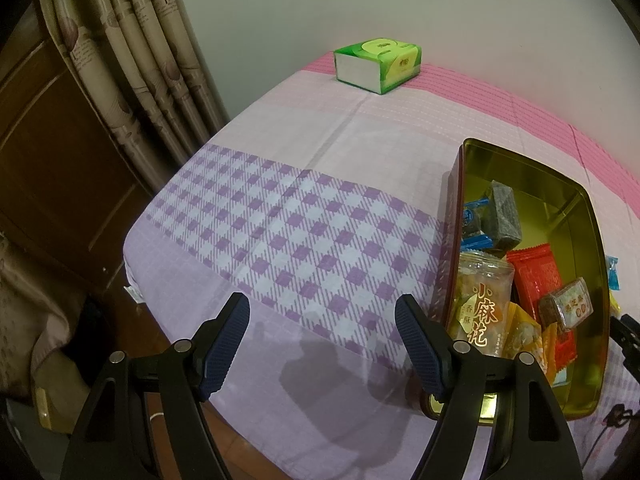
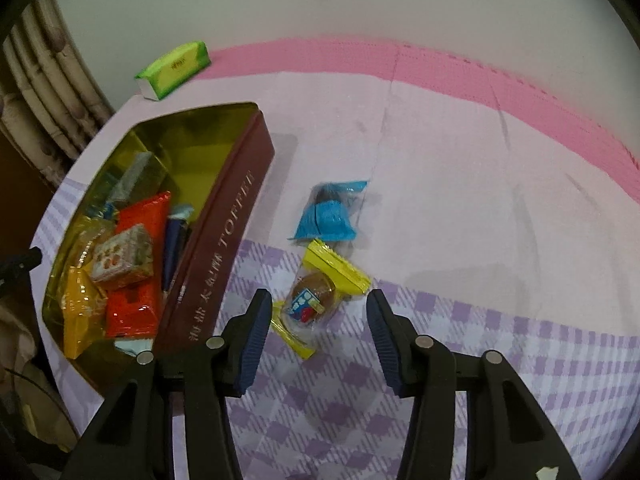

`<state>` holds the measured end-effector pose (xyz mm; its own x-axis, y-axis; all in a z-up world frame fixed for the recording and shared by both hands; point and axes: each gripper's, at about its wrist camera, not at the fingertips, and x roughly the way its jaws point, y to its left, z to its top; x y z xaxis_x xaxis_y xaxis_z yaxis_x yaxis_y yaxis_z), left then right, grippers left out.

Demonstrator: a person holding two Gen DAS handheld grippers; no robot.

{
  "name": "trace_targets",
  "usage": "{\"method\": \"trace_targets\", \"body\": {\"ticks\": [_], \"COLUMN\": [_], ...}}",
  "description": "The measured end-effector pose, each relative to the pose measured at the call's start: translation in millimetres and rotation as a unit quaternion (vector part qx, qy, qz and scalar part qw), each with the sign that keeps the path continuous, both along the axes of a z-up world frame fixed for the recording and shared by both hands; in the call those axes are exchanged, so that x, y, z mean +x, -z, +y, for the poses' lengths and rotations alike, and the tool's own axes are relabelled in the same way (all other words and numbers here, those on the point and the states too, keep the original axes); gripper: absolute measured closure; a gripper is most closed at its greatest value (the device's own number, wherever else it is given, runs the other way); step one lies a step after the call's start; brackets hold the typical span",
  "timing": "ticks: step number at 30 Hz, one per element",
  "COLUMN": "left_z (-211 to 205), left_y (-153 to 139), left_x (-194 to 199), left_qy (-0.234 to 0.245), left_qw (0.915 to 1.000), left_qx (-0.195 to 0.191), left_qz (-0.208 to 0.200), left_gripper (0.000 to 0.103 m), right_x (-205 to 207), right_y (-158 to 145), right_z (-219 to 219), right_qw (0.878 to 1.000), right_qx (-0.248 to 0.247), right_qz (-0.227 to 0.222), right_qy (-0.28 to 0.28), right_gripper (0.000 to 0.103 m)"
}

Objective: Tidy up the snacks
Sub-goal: 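Move the right tool to the yellow-wrapped candy and close on it, then grasp the blue candy packet with the left tool while the right tool holds the yellow candy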

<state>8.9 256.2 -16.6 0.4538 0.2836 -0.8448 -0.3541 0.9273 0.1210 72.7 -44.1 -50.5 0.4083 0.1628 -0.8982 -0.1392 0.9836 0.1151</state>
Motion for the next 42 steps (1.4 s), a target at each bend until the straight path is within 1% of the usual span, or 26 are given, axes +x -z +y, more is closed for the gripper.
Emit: {"method": "trace_targets", "body": {"ticks": [5, 9, 16, 22, 25, 29, 34, 38, 42], "left_z": [0, 0, -1, -3, -4, -8, -19, -37, -60], "left_y": [0, 0, 0, 0, 0, -1, -4, -8, -19], "left_x": [0, 1, 1, 1, 0, 0, 3, 6, 10], "left_qy": [-0.001, -0.001, -0.002, -0.001, 0.004, 0.011, 0.023, 0.045, 0.082], "left_qw": [1.0000, 1.0000, 1.0000, 1.0000, 0.9999, 0.9997, 0.9991, 0.9980, 0.9955], "left_qx": [-0.001, -0.001, 0.000, 0.004, 0.014, 0.023, 0.035, 0.043, 0.044], "left_qz": [0.001, 0.000, 0.001, 0.002, 0.001, 0.001, -0.001, -0.005, -0.019], "left_gripper": [0.027, 0.027, 0.027, 0.027, 0.027, 0.027, 0.027, 0.027, 0.027], "right_x": [8, 12, 9, -3, -4, -6, 0, 7, 16], "right_y": [6, 12, 13, 13, 12, 9, 6, 4, 4], "right_z": [-1, 1, 0, -4, -11, -24, -50, -70, -90], "right_qw": [1.000, 1.000, 1.000, 1.000, 1.000, 0.999, 0.999, 0.998, 0.997], "right_qx": [0.015, 0.010, -0.007, -0.013, 0.000, 0.002, 0.014, 0.003, -0.016], "right_qz": [0.010, 0.017, -0.002, -0.020, -0.023, -0.033, -0.036, -0.047, -0.061], "right_qy": [0.017, 0.022, 0.005, -0.017, -0.012, -0.006, 0.016, 0.034, 0.052], "right_gripper": [0.059, 0.066, 0.073, 0.074, 0.078, 0.079, 0.079, 0.079, 0.079]}}
